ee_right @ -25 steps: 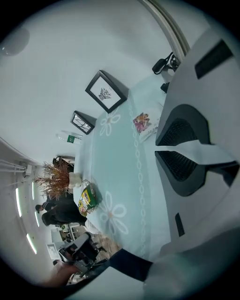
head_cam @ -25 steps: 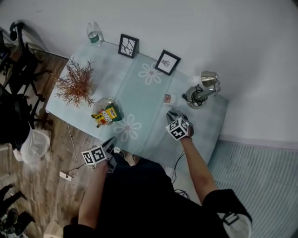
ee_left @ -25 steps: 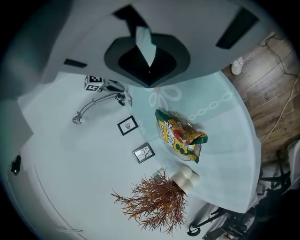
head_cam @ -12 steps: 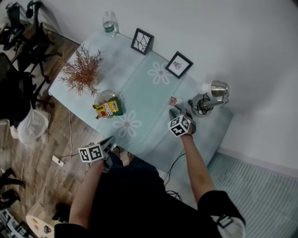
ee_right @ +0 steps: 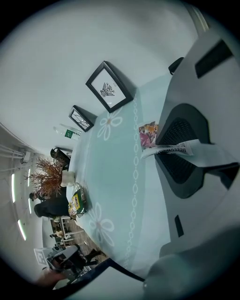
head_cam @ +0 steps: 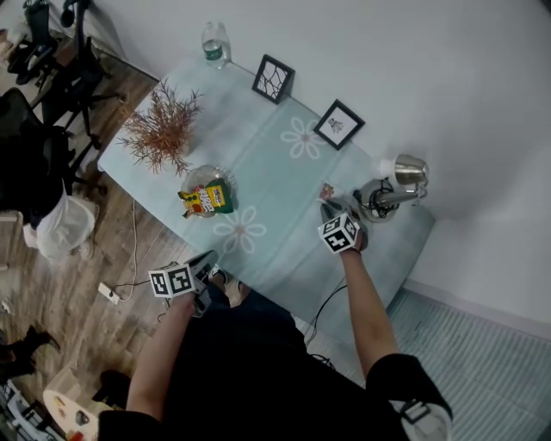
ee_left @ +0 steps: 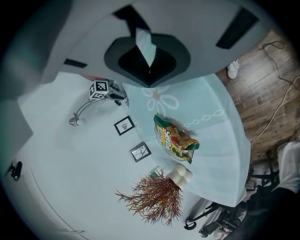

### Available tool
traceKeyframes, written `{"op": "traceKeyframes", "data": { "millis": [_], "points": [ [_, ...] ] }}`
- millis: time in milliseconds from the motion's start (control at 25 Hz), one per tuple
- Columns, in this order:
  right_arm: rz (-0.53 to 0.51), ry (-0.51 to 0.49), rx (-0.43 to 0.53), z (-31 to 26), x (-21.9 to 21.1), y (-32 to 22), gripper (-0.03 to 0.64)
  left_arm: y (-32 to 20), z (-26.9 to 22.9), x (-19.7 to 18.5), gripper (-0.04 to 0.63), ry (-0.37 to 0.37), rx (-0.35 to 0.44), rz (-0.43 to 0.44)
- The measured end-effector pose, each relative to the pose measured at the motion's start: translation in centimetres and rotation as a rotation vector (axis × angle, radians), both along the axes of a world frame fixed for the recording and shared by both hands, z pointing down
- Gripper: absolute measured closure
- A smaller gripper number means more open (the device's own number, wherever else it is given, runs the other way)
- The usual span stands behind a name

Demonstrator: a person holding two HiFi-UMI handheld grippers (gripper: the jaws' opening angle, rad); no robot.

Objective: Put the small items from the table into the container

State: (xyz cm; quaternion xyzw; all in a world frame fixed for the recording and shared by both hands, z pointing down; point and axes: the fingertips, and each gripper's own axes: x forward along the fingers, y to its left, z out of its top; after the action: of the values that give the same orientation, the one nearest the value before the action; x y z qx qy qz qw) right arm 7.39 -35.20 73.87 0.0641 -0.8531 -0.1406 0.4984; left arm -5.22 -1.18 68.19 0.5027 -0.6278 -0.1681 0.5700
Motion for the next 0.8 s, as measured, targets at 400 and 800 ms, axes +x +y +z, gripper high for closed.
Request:
{"op": "traceKeyframes", "data": {
  "millis": [400,800],
  "points": [
    [-0.002,-0.015,-0.003,-0.8,-0.3,0.5,0.575,0.5,-0.1,-0.1,0.592,-0.003,0.003,0.000],
    [0.005,-0.052,0.005,-2.9,-1.0,4.5,0.575,0.3,-0.4,-0.2,0.592,0.024,0.043,0.031]
  ]
}}
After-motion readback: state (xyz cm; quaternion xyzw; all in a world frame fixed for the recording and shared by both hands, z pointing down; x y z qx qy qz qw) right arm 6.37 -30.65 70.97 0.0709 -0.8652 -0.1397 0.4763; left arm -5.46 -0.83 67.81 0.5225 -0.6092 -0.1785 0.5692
